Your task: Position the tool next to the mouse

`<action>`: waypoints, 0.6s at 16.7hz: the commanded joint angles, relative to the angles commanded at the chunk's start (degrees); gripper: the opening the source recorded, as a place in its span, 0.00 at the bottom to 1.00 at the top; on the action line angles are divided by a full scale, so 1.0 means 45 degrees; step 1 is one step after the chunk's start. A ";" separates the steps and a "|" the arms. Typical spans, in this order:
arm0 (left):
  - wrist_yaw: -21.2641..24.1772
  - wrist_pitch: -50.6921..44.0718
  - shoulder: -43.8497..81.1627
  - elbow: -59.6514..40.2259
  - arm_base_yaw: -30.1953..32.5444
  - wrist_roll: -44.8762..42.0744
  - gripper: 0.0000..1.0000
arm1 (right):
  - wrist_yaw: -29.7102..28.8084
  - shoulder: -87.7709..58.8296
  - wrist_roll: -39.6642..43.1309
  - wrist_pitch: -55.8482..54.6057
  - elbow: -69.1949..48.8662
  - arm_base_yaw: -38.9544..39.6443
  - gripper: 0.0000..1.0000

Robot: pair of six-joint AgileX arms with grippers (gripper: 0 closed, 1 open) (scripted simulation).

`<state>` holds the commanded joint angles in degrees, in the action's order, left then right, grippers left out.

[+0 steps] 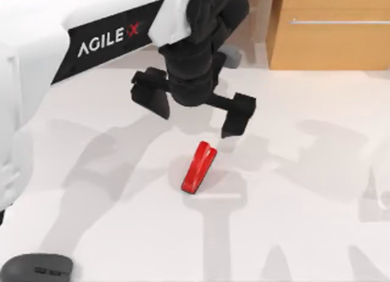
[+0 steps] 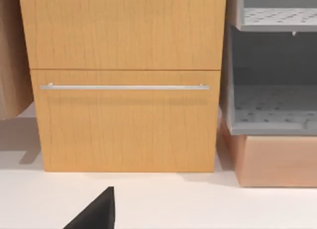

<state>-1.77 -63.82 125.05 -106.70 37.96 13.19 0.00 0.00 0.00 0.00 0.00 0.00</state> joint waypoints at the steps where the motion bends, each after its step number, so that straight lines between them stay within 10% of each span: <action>1: 0.0149 -0.0411 0.0505 -0.0247 0.0102 0.0146 1.00 | 0.0000 0.0000 0.0000 0.0000 0.0000 0.0000 1.00; 10: 0.0400 -0.1009 0.1268 -0.0510 0.0210 0.0350 1.00 | 0.0000 0.0000 0.0000 0.0000 0.0000 0.0000 1.00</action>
<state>0.03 -68.36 130.76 -108.99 38.90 14.76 0.00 0.00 0.00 0.00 0.00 0.00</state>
